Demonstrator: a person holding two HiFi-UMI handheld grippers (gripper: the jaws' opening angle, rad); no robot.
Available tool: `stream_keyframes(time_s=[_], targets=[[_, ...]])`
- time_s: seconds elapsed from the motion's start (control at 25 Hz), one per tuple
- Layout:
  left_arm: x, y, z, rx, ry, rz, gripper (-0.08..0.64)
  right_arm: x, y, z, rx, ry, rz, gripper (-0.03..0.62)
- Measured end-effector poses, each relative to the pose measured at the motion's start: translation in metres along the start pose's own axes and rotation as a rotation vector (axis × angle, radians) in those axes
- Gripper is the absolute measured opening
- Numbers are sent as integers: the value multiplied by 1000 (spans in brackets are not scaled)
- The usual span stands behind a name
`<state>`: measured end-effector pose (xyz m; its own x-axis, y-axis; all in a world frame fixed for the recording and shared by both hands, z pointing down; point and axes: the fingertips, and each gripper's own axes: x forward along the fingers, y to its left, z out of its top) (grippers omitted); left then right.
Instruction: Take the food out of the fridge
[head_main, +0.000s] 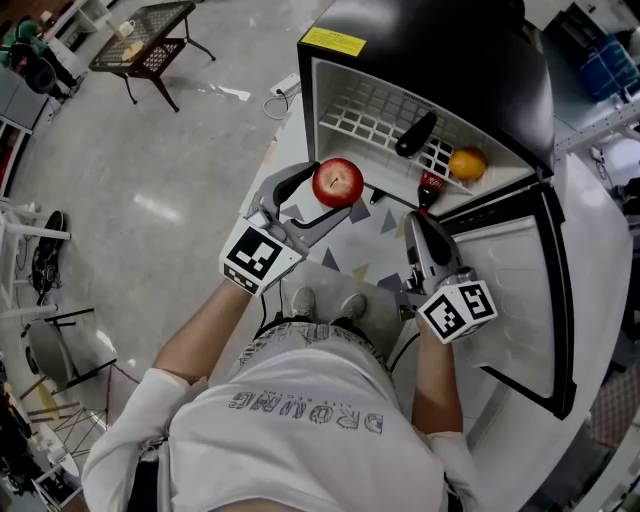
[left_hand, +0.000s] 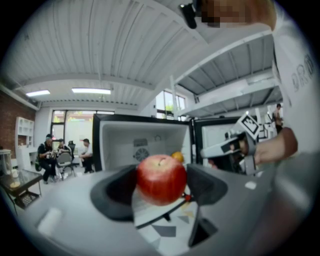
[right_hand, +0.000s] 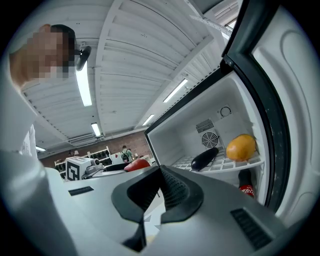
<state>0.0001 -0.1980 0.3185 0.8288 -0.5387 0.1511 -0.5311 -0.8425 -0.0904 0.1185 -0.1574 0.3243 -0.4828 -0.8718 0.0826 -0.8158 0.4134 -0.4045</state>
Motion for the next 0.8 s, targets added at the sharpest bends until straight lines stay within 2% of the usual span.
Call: stream_keyframes(time_s=[0.8], targets=[[9, -4, 0, 11, 9, 22, 324, -1, -7, 1, -4, 23, 28, -11]])
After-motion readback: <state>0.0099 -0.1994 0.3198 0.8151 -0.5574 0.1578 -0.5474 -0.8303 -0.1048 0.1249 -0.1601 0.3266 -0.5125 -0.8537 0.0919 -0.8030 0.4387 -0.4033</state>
